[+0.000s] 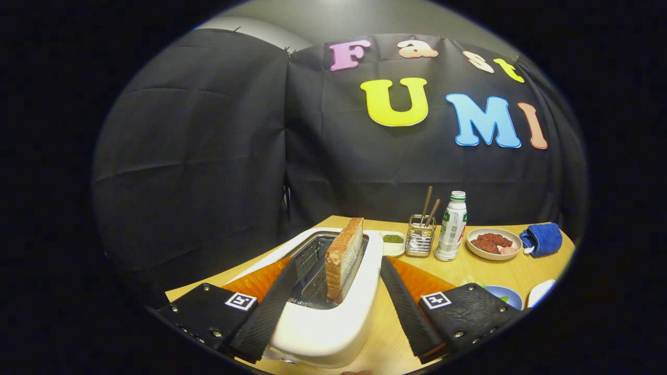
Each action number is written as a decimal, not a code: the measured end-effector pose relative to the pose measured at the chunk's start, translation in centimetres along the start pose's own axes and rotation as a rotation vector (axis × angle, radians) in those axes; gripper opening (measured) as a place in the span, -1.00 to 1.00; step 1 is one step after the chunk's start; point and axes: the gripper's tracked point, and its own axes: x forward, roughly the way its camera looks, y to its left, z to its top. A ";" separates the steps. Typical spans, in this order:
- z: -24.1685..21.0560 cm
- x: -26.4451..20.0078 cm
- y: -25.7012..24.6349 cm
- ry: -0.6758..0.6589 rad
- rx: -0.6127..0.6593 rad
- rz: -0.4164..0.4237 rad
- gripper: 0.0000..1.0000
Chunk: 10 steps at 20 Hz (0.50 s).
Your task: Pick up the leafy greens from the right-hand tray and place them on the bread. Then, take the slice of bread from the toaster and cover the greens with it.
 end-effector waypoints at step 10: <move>-0.3 0.2 -0.5 0.012 0.046 -0.015 0.83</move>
